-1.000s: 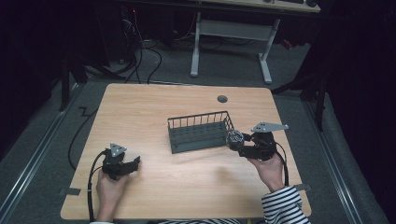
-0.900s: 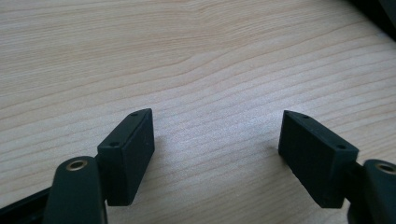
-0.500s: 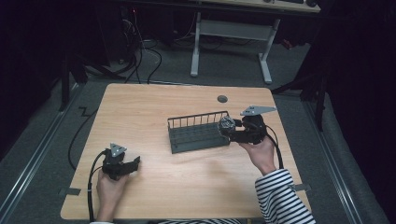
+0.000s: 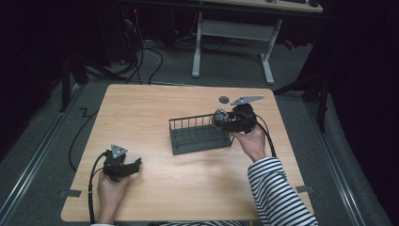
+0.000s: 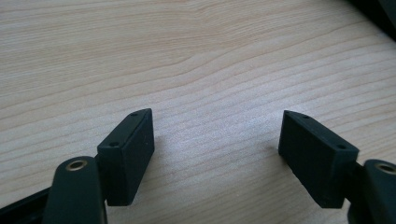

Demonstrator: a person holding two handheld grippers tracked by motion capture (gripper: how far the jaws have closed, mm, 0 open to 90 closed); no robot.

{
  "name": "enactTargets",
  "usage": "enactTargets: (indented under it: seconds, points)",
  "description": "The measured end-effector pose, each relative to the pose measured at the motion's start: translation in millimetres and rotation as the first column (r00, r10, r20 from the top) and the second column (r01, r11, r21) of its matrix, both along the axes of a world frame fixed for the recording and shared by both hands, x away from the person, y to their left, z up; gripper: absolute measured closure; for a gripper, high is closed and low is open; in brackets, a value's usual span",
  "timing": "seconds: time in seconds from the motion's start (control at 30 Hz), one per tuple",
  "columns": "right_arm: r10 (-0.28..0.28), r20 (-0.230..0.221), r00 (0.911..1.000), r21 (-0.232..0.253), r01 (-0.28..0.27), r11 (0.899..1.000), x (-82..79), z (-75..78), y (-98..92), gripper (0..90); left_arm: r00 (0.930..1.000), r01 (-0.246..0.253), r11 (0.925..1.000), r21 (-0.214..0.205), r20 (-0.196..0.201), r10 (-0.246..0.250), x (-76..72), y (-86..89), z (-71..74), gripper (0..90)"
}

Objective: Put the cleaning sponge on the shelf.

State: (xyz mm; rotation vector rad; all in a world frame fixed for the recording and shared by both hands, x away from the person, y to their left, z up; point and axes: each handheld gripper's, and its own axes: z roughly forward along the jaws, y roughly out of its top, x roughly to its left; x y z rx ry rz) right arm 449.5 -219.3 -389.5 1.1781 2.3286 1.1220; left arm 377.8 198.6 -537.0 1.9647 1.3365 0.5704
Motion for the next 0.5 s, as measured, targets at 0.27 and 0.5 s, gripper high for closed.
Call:
enactTargets:
  seconds: [0.27, 0.5]
  points:
    - [0.0, -0.008, 1.0, -0.056, -0.001, 0.998, 11.0, -10.6, 11.2, 40.0, 1.0, 0.0, 1.0, 0.0, 0.0, 0.0, 0.0, 0.1, 0.0, 27.2]
    - [-0.012, -0.053, 0.9985, -0.1, 0.006, 0.995, 22.5, -28.2, 19.9, 39.7, 1.0, 0.0, 1.0, 0.002, 0.001, 0.0, 0.0, -0.2, -0.1, 27.2]
